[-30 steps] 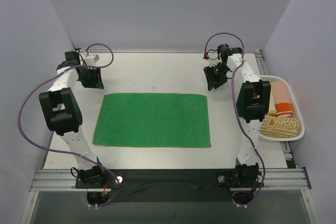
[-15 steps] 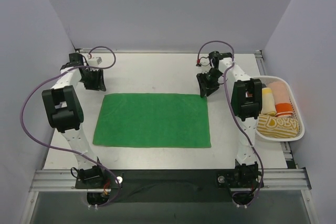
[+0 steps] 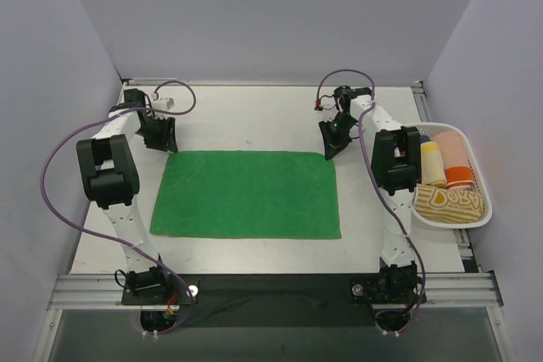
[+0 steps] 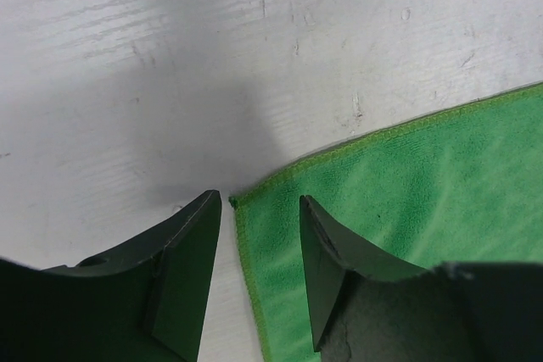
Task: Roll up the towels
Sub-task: Flatten the towel, then fold the towel
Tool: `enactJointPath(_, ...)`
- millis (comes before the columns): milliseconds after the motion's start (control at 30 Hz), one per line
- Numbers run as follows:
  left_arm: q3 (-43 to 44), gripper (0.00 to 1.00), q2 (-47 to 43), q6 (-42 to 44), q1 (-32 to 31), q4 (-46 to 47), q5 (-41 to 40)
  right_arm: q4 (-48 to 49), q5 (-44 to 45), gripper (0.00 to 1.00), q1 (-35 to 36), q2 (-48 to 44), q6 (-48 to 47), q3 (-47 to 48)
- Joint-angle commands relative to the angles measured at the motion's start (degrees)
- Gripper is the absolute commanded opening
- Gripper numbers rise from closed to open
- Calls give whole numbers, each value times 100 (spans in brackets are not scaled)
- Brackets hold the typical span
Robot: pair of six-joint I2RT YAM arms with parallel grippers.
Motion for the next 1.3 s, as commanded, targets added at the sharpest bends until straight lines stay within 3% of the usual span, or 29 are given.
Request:
enactJointPath(0,276,52,113,44,-104,61,-109,-205,-14,2,3,-96,4,-29)
enactJointPath(333,188,52,183,360,-236,-97,-619,-213,4,0,11,-157,-40,-64)
enactJointPath(800,-453,43,25,676,-315,-88,-839,-213,74,0,46,-148,-128,-47)
enactJointPath(1033,-322,28,130,685,-437,-79,-892,-205,92,0,20,-105,-155,24)
enactJointPath(1267,-287,1,95,729,-561,-79,-936,-196,127,0,-41,-69,-198,120)
